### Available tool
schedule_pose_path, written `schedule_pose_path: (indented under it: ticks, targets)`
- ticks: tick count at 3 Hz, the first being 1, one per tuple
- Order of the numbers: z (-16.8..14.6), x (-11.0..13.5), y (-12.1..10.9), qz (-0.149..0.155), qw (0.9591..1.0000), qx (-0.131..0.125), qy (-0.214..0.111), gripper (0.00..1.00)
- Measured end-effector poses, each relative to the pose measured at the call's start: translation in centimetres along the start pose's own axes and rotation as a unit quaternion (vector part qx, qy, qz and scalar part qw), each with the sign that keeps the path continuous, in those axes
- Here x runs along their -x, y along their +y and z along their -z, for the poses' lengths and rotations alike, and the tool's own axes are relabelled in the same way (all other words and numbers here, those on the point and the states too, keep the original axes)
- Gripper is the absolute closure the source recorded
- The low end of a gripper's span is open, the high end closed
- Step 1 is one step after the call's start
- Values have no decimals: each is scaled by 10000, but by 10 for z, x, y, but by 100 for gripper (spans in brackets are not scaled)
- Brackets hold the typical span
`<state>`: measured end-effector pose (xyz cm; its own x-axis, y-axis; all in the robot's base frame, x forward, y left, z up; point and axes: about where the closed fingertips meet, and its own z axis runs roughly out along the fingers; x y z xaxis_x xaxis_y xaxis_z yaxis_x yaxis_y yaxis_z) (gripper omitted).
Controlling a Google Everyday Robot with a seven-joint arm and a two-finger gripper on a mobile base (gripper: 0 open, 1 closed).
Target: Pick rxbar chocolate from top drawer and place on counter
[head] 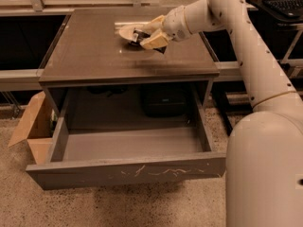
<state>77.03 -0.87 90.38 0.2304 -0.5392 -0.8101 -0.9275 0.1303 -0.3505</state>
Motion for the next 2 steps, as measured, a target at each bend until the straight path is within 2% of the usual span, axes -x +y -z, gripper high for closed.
schedule_pose_path:
  ticks: [2]
  targets:
    - [-12, -22, -3, -293, 9995, 100, 55, 11]
